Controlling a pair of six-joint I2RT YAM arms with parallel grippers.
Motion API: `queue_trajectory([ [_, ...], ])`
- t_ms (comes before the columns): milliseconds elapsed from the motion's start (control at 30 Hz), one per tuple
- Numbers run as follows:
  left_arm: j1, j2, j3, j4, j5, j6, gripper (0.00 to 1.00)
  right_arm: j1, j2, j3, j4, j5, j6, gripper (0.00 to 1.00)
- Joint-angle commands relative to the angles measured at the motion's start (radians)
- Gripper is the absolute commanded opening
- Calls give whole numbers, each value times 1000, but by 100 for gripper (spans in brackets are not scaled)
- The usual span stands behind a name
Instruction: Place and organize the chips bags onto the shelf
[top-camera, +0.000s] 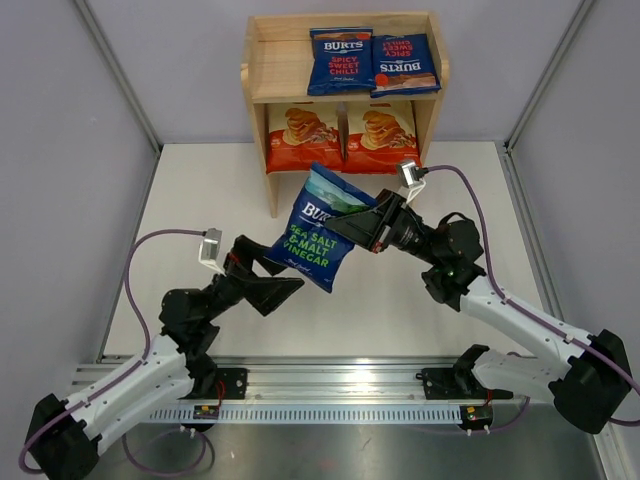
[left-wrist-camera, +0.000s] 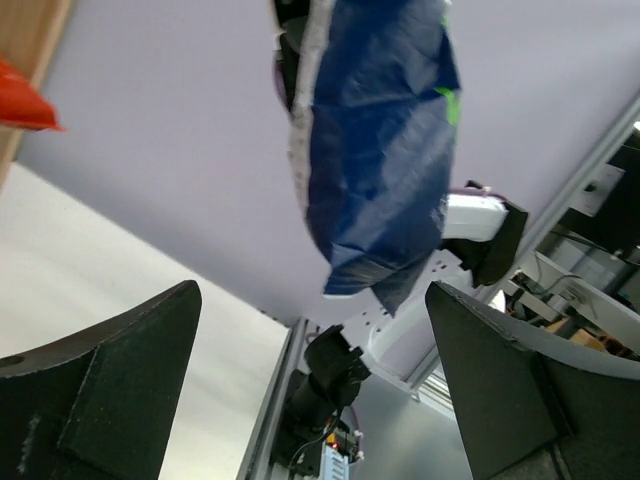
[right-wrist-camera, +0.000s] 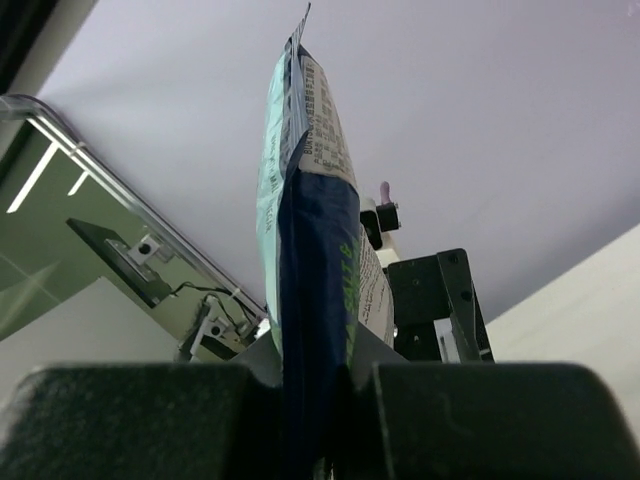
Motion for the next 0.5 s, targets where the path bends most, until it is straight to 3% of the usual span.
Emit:
queue_trajectory([
  [0, -107, 52, 90, 186, -81, 70, 99, -7, -18, -14, 155, 70, 63, 11],
  [167, -286, 132, 161, 210, -278, 185, 96, -5, -21, -42, 225, 107, 70, 11],
  [300, -323, 162, 165, 245, -404, 207, 80, -5, -27, -63, 263, 119, 81, 11],
  [367, -330, 175, 156, 274, -458, 199, 60, -5, -42, -75, 257, 132, 73, 12],
  [467, -333, 176, 142, 275, -524, 190, 48, -5, -61, -88, 240, 141, 67, 12],
])
